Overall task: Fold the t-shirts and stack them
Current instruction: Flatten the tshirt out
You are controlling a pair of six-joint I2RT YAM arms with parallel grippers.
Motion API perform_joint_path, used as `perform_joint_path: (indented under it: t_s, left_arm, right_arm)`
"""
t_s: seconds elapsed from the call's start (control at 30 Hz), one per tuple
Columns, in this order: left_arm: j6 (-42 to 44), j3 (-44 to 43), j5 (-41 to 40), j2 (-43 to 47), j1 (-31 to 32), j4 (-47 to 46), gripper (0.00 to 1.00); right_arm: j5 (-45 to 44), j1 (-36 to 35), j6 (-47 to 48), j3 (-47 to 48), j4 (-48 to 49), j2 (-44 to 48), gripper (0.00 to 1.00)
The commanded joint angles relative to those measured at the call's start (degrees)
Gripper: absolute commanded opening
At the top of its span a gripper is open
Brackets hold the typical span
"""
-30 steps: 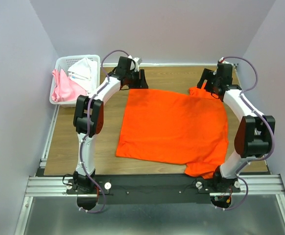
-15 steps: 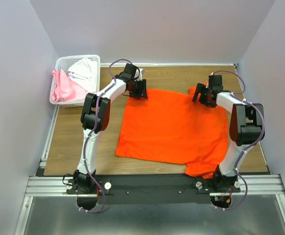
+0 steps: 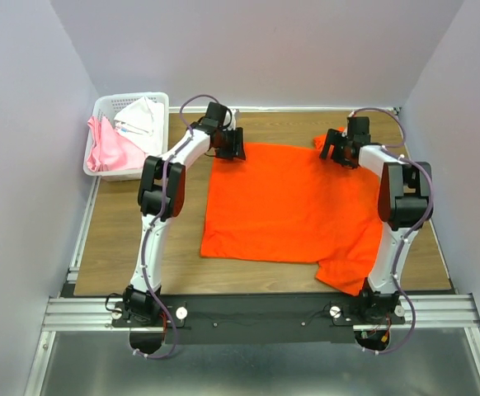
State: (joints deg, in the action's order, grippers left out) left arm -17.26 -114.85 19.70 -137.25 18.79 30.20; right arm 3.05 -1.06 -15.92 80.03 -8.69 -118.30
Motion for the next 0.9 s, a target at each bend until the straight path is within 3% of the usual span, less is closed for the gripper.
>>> perform_joint_path:
  t_s: [0.0,0.27,0.57,0.87]
  left_arm:
    - [-0.2,-4.6,-1.6,-6.0,-1.6,4.5,0.61]
    - [-2.7,-7.1,-0.1,-8.0,-5.2,2.2,0.60]
    - [-2.3,-14.9,6.5,-12.1,-8.3,-3.6,0.58]
    - [-1.0,-17.2,15.6,-8.4,-8.9,-12.0,0.58]
  right_arm:
    - [2.5,-0.1,-0.1,3.5,-2.0,-6.2,0.92]
    - [7.9,0.1,-1.9,14.2,-2.8,-12.7,0.91]
    - [21.3,0.0,-2.2,29.9,-3.4,-21.1,0.91]
    - [23.1,0.0,-0.5,36.3,-4.1,-17.8,0.92]
